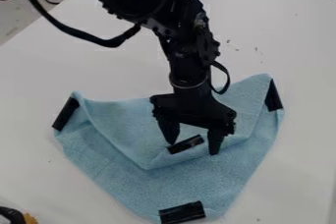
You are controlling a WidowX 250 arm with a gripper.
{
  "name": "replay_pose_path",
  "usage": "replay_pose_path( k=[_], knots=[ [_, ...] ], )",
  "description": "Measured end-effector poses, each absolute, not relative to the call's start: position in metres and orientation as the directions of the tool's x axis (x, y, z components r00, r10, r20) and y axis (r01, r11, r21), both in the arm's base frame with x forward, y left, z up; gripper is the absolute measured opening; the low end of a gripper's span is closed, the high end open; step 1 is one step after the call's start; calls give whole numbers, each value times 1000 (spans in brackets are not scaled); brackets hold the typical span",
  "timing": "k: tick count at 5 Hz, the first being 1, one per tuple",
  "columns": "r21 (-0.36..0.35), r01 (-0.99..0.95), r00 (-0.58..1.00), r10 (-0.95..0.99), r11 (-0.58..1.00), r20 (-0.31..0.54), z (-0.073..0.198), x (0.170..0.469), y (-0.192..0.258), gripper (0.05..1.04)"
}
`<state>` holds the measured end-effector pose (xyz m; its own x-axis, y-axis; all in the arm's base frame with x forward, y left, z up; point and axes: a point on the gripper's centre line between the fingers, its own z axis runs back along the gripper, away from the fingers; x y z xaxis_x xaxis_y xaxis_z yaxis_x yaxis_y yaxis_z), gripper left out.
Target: Unfold the cloth from top right to bottom left
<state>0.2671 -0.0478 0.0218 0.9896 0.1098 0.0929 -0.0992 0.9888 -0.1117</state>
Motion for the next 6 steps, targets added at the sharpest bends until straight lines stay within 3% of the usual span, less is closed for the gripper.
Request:
replay_pose_path(
  k=[2,3,5,6],
  knots=[
    [-124,-88,993,97,988,70,12,272,-48,1001],
    [-126,-89,993,98,988,62,10,274,-47,946],
    [-131,-86,993,95,988,67,10,275,-46,387],
    [-130,-95,993,104,987,63,10,274,-45,182]
  ],
)
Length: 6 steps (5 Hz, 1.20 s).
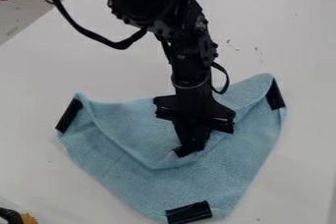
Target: Unfold the cloth from top right to bottom left
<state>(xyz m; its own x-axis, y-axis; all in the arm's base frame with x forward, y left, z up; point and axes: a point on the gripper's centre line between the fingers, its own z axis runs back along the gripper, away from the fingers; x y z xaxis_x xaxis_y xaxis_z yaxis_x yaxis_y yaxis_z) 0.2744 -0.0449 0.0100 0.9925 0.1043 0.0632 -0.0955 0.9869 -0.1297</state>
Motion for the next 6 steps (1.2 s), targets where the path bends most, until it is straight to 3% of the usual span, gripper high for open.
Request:
replay_pose_path(
  k=[1,4,5,6],
  knots=[
    [-101,-88,995,92,991,43,14,272,-41,67],
    [14,-26,998,25,1000,51,65,311,-29,73],
    [7,-61,998,60,998,34,45,294,-35,220],
    [-33,-102,993,103,994,61,40,282,-47,478]
  ],
)
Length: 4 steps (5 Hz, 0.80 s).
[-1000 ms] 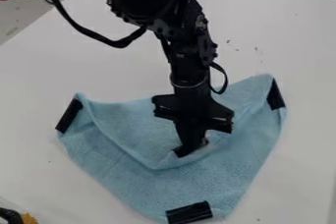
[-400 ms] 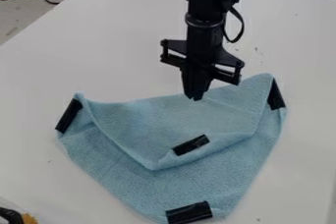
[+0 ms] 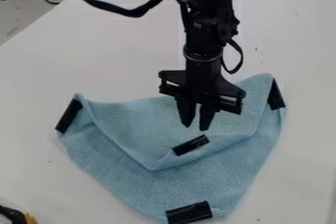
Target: Unfold the cloth from top right to bottom left
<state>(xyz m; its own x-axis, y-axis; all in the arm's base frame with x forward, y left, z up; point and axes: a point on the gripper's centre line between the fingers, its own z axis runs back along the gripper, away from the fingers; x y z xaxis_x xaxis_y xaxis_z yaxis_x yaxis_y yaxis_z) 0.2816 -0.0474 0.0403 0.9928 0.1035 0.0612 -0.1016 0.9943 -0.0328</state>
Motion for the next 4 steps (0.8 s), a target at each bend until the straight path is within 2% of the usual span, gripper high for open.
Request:
replay_pose_path(
  k=[1,2,4],
  knots=[
    [-69,-127,989,132,989,71,32,277,-55,789],
    [-72,-119,990,124,990,64,26,277,-57,1001],
    [-79,-120,992,123,990,33,15,283,-55,1000]
  ],
)
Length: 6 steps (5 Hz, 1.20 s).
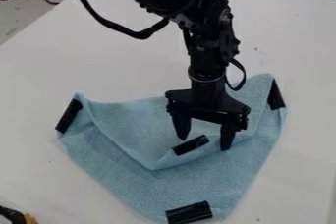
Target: Unfold the cloth from top right to bottom left
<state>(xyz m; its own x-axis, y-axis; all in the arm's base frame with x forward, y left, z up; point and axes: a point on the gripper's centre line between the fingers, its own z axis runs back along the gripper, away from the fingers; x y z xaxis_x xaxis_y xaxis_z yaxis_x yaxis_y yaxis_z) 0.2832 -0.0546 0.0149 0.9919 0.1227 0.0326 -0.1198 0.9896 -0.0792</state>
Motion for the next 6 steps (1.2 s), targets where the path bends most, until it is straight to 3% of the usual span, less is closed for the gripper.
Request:
replay_pose_path(
  k=[2,4,5,6],
  knots=[
    [-102,-111,993,114,989,25,7,287,-58,950],
    [-107,-131,990,135,986,33,4,285,-53,388],
    [-106,-135,990,139,985,36,4,284,-53,202],
    [-100,-143,988,148,985,44,5,284,-52,99]
  ],
)
